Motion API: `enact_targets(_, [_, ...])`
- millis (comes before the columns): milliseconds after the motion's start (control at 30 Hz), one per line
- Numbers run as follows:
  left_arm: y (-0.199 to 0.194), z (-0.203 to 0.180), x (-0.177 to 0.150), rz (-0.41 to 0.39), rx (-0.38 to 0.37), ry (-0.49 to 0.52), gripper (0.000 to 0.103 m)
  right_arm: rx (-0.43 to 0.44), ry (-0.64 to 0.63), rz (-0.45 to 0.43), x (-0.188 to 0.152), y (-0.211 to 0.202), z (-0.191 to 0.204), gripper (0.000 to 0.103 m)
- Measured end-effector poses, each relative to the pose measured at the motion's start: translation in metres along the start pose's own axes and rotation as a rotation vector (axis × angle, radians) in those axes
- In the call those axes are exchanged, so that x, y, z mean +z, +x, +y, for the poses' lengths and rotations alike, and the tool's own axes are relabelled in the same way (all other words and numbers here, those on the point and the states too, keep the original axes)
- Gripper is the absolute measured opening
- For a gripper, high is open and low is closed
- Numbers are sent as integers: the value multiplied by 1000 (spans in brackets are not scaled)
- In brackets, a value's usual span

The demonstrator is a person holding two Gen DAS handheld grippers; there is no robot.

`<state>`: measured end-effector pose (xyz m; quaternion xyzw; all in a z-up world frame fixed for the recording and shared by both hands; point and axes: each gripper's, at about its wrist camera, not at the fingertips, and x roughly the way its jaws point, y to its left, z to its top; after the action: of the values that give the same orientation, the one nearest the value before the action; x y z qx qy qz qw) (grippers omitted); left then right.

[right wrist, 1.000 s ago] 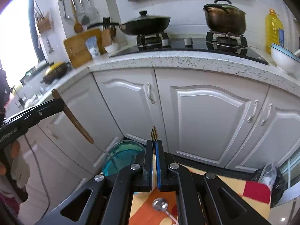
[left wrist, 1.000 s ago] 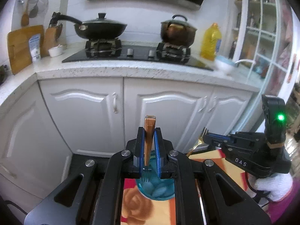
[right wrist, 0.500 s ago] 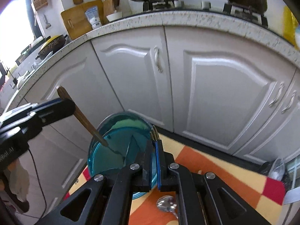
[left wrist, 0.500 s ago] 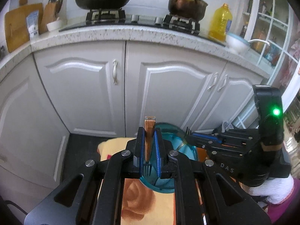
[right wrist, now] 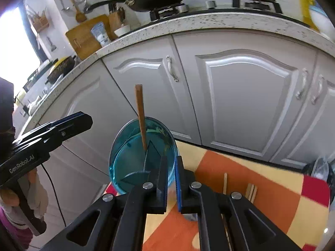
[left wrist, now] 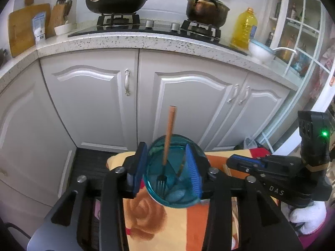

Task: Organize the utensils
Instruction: 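Carry both forks over the floral cup and drop them in, tines down, then withdraw both open tools from the cup back over the table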

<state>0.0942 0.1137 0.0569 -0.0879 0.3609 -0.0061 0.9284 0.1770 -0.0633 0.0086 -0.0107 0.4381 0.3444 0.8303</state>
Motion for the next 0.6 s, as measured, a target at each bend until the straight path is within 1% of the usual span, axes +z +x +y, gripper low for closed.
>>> enact_targets(67, [-7, -6, -4, -9, -3, 10, 39, 4, 19, -13, -8, -12, -1, 5])
enact_targets(167, [-17, -21, -16, -19, 0, 35, 41, -23, 32, -36, -21, -31, 1, 6])
enact_targets(267, [-22, -34, -28, -15, -7, 56, 42, -53, 45, -71, -38, -54, -1, 7])
enact_targets(333, [-25, -43, -38, -9, -21, 60, 42, -78, 51, -87, -48, -67, -4, 16])
enact_targets(367, [-25, -44, -40, -4, -28, 58, 43, -95, 55, -94, -54, -74, -6, 30])
enact_targets(400, [-25, -48, -45, 6, -43, 51, 43, -113, 60, -105, -61, -83, -9, 40])
enact_targets(467, [-25, -53, -50, 20, -62, 42, 44, -132, 63, -118, -71, -97, -11, 41])
enact_targets(600, [-29, -68, -59, 27, -83, 47, 45, -198, 57, -137, -88, -122, -12, 41])
